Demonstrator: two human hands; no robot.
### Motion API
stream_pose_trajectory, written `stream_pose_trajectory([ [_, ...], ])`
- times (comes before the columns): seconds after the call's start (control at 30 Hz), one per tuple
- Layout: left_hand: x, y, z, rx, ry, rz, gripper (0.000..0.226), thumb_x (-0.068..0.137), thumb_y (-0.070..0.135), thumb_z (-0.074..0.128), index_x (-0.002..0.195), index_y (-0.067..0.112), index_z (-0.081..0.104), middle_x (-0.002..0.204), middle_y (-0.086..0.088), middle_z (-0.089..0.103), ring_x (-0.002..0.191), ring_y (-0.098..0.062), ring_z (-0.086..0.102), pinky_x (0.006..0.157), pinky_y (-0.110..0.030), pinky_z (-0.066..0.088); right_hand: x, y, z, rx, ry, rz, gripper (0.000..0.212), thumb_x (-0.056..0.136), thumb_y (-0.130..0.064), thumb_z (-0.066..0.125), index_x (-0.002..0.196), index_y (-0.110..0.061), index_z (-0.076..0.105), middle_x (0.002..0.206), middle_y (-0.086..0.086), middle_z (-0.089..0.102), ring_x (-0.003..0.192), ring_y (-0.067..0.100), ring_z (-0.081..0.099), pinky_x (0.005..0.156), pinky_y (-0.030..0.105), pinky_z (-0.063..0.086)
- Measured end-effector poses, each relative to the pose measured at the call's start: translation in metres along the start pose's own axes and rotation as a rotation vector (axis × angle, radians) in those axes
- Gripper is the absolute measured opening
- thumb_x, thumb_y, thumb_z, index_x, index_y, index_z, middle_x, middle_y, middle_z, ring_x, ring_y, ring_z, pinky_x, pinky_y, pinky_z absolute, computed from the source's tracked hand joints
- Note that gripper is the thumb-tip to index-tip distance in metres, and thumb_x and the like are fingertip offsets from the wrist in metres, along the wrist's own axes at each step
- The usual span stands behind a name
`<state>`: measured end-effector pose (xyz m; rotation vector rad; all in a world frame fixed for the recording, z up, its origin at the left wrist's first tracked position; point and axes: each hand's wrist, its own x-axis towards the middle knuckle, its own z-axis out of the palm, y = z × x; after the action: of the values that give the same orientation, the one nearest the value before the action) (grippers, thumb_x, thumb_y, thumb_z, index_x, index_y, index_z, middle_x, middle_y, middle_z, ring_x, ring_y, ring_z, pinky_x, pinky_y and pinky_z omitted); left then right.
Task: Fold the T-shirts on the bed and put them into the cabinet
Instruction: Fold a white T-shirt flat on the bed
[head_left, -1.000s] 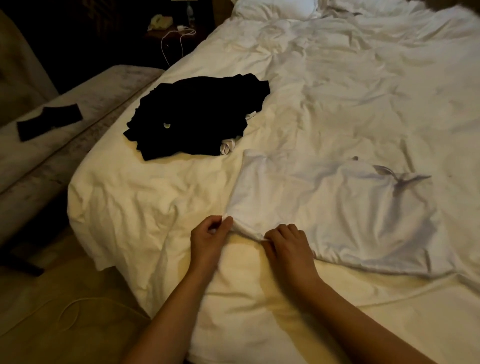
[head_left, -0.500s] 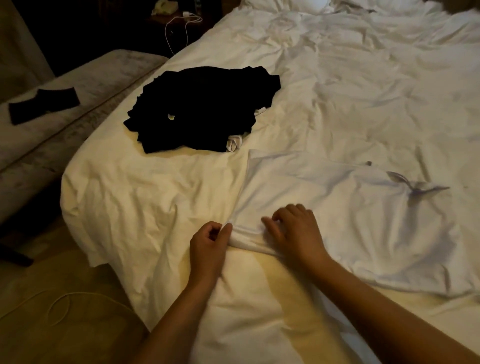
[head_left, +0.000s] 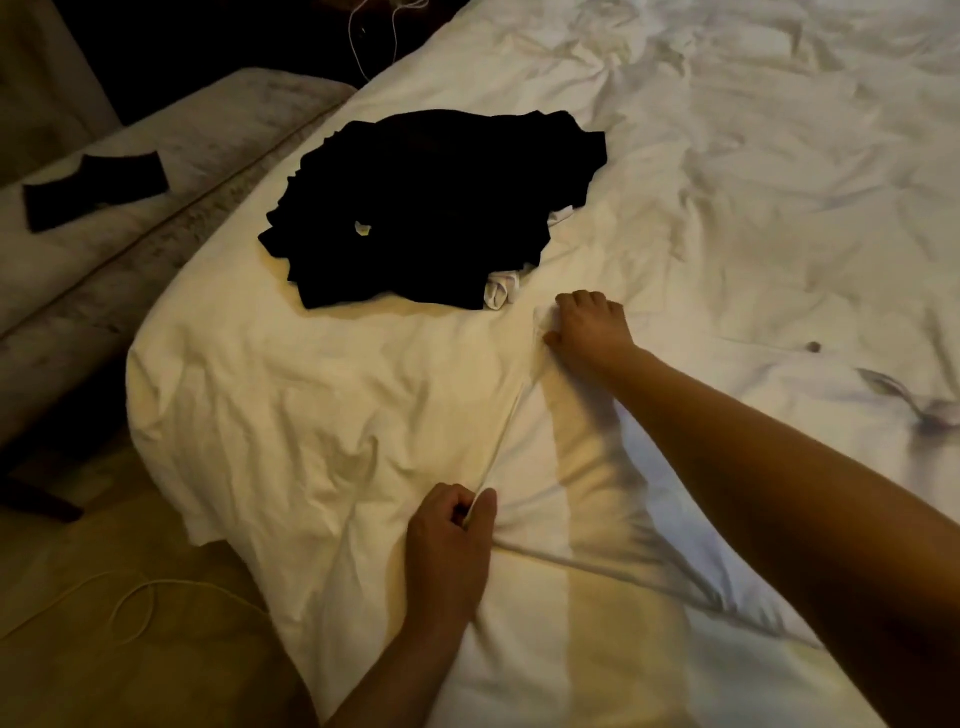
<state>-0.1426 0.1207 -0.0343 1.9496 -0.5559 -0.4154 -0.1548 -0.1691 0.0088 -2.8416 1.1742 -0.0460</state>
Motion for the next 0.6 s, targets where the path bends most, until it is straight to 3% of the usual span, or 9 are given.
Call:
stream_pose_trajectory([
  [0.07,0.003,0.000,-0.001,-0.029,-0.003,-0.017,0.038,0.089,0.021,0.072,0.058,0.013,0.051,0.053,0.000,0.051,0.052,-0.007,0.043,0.058,-0.025,0.039,0.013,0.001,0.001,0.000,-0.098,0.012,0.049,0.097,-0.040,0.054,0.132,-0.007,0.047,0.130,0.017,0.053,0.121,0.036,0.048,0.098,0.044,0.038],
  [0.17,0.006,0.000,-0.004,-0.101,-0.040,-0.029,0.036,0.085,0.021,0.076,0.057,0.016,0.054,0.049,0.006,0.050,0.050,-0.003,0.041,0.054,-0.021,0.037,0.027,0.006,-0.002,0.040,-0.196,0.037,0.041,0.094,-0.039,0.057,0.119,-0.007,0.054,0.118,0.016,0.060,0.108,0.035,0.056,0.087,0.038,0.040],
  [0.27,0.005,0.001,-0.007,-0.211,-0.120,-0.024,0.029,0.072,0.042,0.076,0.065,0.019,0.059,0.054,0.000,0.053,0.054,-0.008,0.045,0.055,-0.024,0.040,0.036,0.007,-0.004,0.075,-0.273,0.029,0.039,0.092,-0.034,0.061,0.113,-0.002,0.060,0.112,0.018,0.063,0.101,0.034,0.060,0.077,0.031,0.040],
  [0.37,0.004,0.002,-0.010,-0.316,-0.062,-0.047,0.029,0.069,0.039,0.079,0.065,0.018,0.060,0.055,0.005,0.053,0.055,-0.007,0.044,0.054,-0.020,0.038,0.041,0.003,-0.009,0.071,-0.345,0.047,0.045,0.095,-0.036,0.058,0.118,0.003,0.062,0.109,0.019,0.063,0.099,0.032,0.059,0.084,0.033,0.043],
  [0.47,0.003,0.001,-0.013,-0.337,-0.033,-0.053,0.031,0.071,0.038,0.080,0.063,0.018,0.057,0.054,0.010,0.048,0.054,-0.005,0.040,0.053,-0.020,0.035,0.040,0.005,-0.022,0.202,-0.278,0.034,0.046,0.099,-0.036,0.054,0.121,0.005,0.060,0.119,0.022,0.062,0.106,0.035,0.059,0.089,0.038,0.044],
  [0.6,0.006,-0.003,-0.008,-0.255,-0.028,-0.075,0.034,0.081,0.013,0.083,0.062,0.015,0.054,0.053,0.009,0.048,0.053,-0.005,0.040,0.054,-0.021,0.035,0.035,0.009,-0.028,0.369,-0.060,0.020,0.040,0.102,-0.029,0.051,0.120,0.006,0.057,0.120,0.026,0.058,0.109,0.039,0.055,0.085,0.037,0.040],
])
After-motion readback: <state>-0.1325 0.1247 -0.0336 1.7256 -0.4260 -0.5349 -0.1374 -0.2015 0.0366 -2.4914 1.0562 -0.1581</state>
